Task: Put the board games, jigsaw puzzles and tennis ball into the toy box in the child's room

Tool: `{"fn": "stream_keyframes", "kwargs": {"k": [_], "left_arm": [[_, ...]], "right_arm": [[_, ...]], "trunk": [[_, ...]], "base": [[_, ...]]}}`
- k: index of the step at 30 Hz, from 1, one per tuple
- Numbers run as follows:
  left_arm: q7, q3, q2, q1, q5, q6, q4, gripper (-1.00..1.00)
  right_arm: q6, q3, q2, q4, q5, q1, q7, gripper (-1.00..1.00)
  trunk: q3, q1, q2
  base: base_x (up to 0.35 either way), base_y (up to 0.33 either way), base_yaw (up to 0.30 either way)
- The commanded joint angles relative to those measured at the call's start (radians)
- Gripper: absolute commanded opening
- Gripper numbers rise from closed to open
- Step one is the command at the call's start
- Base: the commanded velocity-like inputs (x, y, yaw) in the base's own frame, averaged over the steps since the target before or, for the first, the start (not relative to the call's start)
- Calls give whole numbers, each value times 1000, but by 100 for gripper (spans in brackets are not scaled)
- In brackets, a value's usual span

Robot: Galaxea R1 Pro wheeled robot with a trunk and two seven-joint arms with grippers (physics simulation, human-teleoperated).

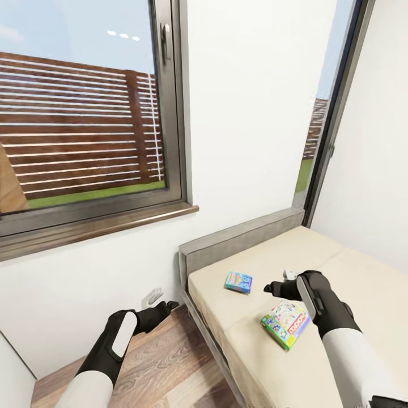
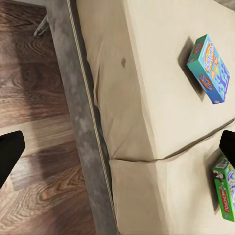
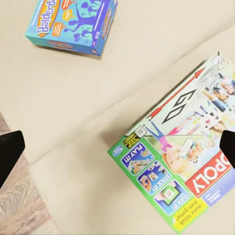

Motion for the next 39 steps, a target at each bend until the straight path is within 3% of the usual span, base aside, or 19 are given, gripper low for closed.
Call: {"fn": "stream_keyframes", "kwargs": {"k": [1, 9, 21, 39], "left_arm": [[-5, 7, -1, -1, -2, 7, -1, 100], [-5, 22, -1, -2, -3, 11, 1, 100], [-1, 29, 0, -3, -3, 12, 4, 100], [-2, 30, 0, -2, -3, 12, 4, 100]], "right_arm": [[4, -2, 0, 3, -3, -6, 2, 100], [4, -4, -5, 20, -12, -60, 36, 100], [3, -5, -11, 27, -25, -120, 150, 100], [-12, -7, -1, 43, -44, -151, 176, 100]], "trunk": [[-4, 4, -8], [-29, 35, -64], [-67, 81, -148], [-123, 150, -274]], "base": [[0, 0, 0], [0, 0, 0], [0, 0, 0], [0, 0, 0]]}}
